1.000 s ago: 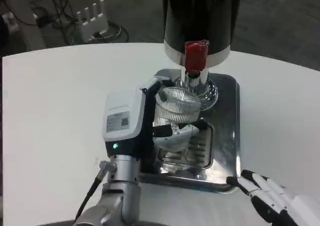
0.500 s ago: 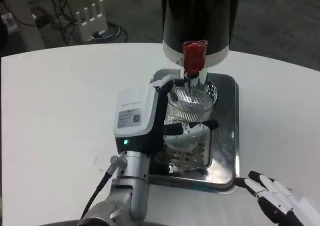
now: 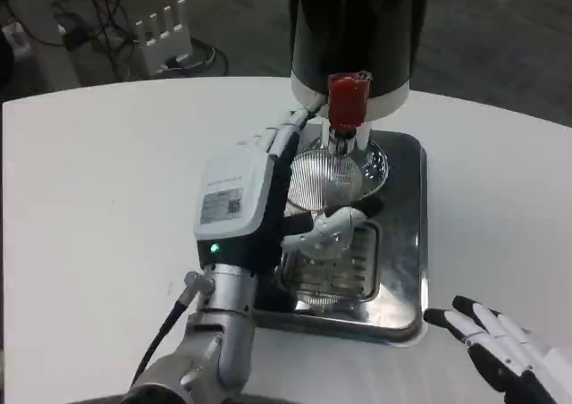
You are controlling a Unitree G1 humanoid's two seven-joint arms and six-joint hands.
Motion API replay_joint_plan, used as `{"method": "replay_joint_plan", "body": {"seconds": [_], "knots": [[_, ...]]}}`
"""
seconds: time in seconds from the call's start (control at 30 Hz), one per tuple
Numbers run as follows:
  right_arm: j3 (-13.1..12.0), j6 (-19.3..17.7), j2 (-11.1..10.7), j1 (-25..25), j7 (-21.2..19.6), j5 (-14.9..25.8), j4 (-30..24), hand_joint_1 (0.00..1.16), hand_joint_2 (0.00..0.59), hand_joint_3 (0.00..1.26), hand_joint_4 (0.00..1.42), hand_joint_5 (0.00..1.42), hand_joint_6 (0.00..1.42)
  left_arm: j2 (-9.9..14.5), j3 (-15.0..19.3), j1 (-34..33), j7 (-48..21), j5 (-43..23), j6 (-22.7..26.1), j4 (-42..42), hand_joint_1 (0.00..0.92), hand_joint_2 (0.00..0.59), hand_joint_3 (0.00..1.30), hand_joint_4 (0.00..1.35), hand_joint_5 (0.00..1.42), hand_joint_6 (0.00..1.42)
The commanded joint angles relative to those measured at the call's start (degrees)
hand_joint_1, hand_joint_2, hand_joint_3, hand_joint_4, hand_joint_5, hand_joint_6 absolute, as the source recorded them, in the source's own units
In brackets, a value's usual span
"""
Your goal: Grasp the cup under the faucet to collect the drink, then remove the cup.
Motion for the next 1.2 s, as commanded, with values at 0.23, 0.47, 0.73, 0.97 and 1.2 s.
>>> {"method": "replay_joint_plan", "body": {"seconds": [0.23,0.47,0.73,0.97,1.2], "knots": [[-0.02,-0.62,-0.13,0.79,-0.96,0.62,-0.52,0.59,0.466,0.12,0.00,0.00,0.00,0.45,0.23,1.93,-0.27,-1.52,-2.94,-1.26,0.076,0.000,0.07,0.13,0.33,0.30],[0.14,-0.16,0.05,-0.08,-1.02,0.71,-0.44,0.59,0.466,0.12,0.00,0.00,0.00,1.83,3.02,7.29,-4.35,-5.86,-6.08,-4.59,0.000,0.016,0.12,0.14,0.33,0.33],[1.55,0.41,0.14,-0.93,-0.72,0.14,-0.38,0.59,0.466,0.12,0.00,0.00,0.00,5.68,7.37,18.00,-10.15,-9.92,-11.60,-23.94,0.008,0.097,0.28,0.33,0.44,0.40],[0.82,0.29,0.21,0.14,-1.15,0.64,-1.27,0.59,0.466,0.12,0.00,0.00,0.00,3.95,12.49,25.72,-24.63,-17.15,-5.74,-52.01,0.038,0.126,0.41,0.46,0.51,0.49],[-0.18,-0.61,0.36,2.43,-2.42,1.75,-1.55,0.59,0.466,0.12,0.00,0.00,0.00,0.57,15.03,28.55,-29.25,-17.67,-0.95,-62.88,0.050,0.122,0.38,0.45,0.50,0.48]]}}
